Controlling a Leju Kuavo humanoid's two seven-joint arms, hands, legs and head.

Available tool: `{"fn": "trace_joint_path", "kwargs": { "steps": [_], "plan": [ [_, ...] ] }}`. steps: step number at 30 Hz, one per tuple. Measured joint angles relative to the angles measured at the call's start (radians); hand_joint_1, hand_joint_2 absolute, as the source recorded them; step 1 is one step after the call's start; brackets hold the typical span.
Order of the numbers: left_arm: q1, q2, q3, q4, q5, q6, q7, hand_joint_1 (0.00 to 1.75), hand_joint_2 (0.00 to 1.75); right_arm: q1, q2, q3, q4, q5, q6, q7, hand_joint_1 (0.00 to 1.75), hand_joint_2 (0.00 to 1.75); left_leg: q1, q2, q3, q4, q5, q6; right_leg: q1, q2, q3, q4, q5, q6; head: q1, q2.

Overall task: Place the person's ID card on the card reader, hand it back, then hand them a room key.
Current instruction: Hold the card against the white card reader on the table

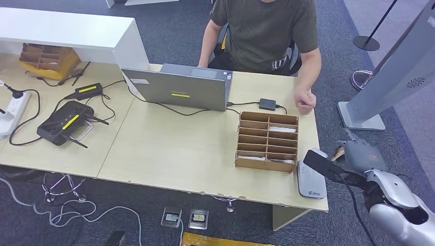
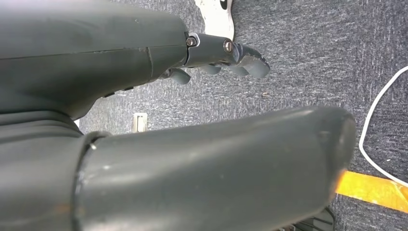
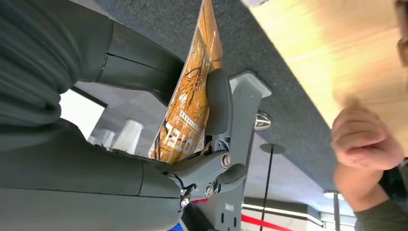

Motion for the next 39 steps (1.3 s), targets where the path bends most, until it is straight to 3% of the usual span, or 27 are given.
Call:
{"fn": "trace_joint_path", "kwargs": {
  "steps": [21, 39],
  "plan": [
    [0.003, 0.000, 0.002, 0.000, -0.010, -0.001, 0.000, 0.00, 0.00, 0.013, 0.056, 0.160, 0.001, -0.023, -0.047, -0.012, 1.75, 1.75, 0.000, 0.000, 0.000, 0.000, 0.000, 0.000, 0.000, 0.000, 0.000, 0.000, 0.000, 0.000, 0.000, 0.000],
    [0.005, 0.000, 0.015, 0.000, -0.005, 0.002, 0.000, 0.00, 0.00, 0.017, 0.067, 0.232, 0.026, -0.027, -0.053, -0.009, 1.75, 1.75, 0.000, 0.000, 0.000, 0.000, 0.000, 0.000, 0.000, 0.000, 0.000, 0.000, 0.000, 0.000, 0.000, 0.000]
  ]
}}
